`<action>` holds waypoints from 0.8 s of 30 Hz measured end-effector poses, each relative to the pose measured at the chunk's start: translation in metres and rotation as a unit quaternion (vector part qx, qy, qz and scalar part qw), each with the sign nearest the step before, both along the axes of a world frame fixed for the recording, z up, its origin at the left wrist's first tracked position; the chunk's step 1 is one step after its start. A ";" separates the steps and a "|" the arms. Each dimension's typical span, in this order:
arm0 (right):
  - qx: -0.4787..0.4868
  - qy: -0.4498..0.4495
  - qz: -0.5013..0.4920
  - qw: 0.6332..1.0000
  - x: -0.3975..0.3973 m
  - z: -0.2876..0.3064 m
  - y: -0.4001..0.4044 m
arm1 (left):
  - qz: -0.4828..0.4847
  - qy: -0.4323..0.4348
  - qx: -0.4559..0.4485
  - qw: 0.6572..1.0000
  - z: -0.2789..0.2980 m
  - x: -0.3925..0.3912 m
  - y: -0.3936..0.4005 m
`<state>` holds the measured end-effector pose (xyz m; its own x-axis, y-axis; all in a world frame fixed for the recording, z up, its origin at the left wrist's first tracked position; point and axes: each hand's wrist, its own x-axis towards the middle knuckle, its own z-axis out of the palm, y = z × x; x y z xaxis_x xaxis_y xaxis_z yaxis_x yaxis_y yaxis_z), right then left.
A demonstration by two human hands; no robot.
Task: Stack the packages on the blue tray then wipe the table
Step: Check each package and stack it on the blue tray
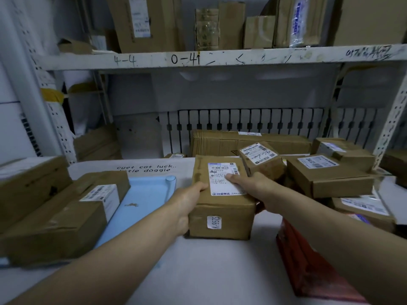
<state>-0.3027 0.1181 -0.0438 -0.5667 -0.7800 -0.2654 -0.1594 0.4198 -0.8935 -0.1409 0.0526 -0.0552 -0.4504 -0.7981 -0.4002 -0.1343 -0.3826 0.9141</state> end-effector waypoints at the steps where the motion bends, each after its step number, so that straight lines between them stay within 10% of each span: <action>1: -0.028 -0.012 -0.007 1.000 0.001 0.002 0.006 | -0.002 0.010 -0.009 1.000 0.005 0.003 0.003; 13: -0.214 -0.071 0.092 0.970 0.002 0.024 0.043 | -0.013 0.013 -0.185 0.982 0.033 0.031 0.010; 24: -0.201 0.082 0.204 0.955 -0.005 0.023 0.061 | -0.025 0.042 -0.250 0.967 0.020 0.046 0.014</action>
<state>-0.3079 0.1792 -0.0206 -0.2026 -0.9649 0.1674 -0.3875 -0.0780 -0.9186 -0.0946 0.0671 -0.0357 -0.5077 -0.8587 0.0694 -0.0579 0.1144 0.9917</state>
